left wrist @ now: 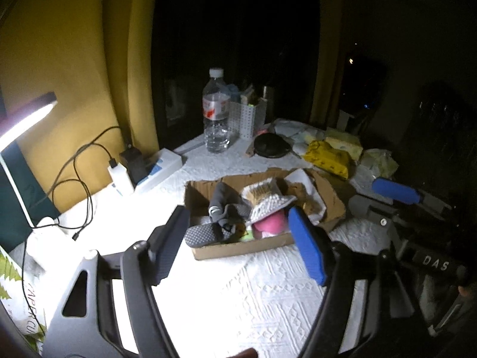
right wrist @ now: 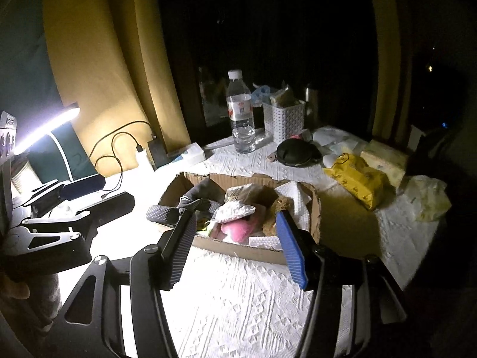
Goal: Organize soft objects
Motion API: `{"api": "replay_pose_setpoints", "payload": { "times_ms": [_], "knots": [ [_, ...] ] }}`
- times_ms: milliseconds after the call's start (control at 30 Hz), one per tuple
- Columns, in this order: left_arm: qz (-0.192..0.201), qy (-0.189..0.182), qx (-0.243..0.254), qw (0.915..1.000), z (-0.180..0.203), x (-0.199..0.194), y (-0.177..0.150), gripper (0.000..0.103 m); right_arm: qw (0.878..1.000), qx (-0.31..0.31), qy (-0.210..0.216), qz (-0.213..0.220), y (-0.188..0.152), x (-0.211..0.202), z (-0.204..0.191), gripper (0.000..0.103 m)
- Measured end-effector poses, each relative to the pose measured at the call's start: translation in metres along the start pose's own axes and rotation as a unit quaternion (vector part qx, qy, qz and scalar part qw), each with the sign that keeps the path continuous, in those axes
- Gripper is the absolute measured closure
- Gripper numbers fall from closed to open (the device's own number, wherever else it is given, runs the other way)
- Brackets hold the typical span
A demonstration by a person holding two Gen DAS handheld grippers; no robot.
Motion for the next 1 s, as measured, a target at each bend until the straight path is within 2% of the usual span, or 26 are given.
{"api": "replay_pose_setpoints", "payload": {
  "times_ms": [33, 100, 367, 433, 600, 700, 867, 1000],
  "knots": [
    [0.002, 0.001, 0.002, 1.0, 0.001, -0.003, 0.0, 0.03, 1.0, -0.001, -0.002, 0.002, 0.0, -0.004, -0.001, 0.043],
    [0.006, 0.0, 0.005, 1.0, 0.003, -0.009, -0.001, 0.021, 1.0, -0.002, -0.006, 0.007, -0.001, -0.011, -0.003, 0.043],
    [0.016, -0.002, 0.017, 0.9997, 0.008, -0.034, 0.0, 0.014, 1.0, -0.001, -0.022, 0.018, -0.003, -0.034, -0.009, 0.043],
    [0.02, -0.001, 0.027, 0.9994, 0.01, -0.04, -0.001, 0.014, 0.999, 0.001, -0.027, 0.02, -0.004, -0.039, -0.011, 0.041],
    [0.03, 0.006, 0.034, 0.9989, 0.012, -0.051, 0.002, 0.013, 0.999, -0.001, -0.044, 0.023, -0.005, -0.051, -0.016, 0.019],
    [0.036, 0.011, 0.032, 0.9988, 0.01, -0.057, 0.004, 0.013, 0.998, 0.0, -0.054, 0.027, -0.005, -0.058, -0.018, 0.017],
    [0.04, -0.002, 0.024, 0.9989, 0.005, -0.065, 0.006, 0.013, 0.997, 0.013, -0.072, 0.035, -0.002, -0.07, -0.016, 0.016],
    [0.041, 0.011, 0.025, 0.9988, 0.002, -0.067, 0.006, 0.013, 0.996, 0.017, -0.081, 0.043, 0.0, -0.08, -0.017, 0.016]
  ]
}}
Point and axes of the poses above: each gripper's, at about its wrist camera, not at the fingertips, and x roughly the way its jaws point, z to its right, y to its top, the point moved 1 cm from there along x, roughly the way its jaws point, and after that the axes turned 8 degrees about -z, right-handed, at the moved point
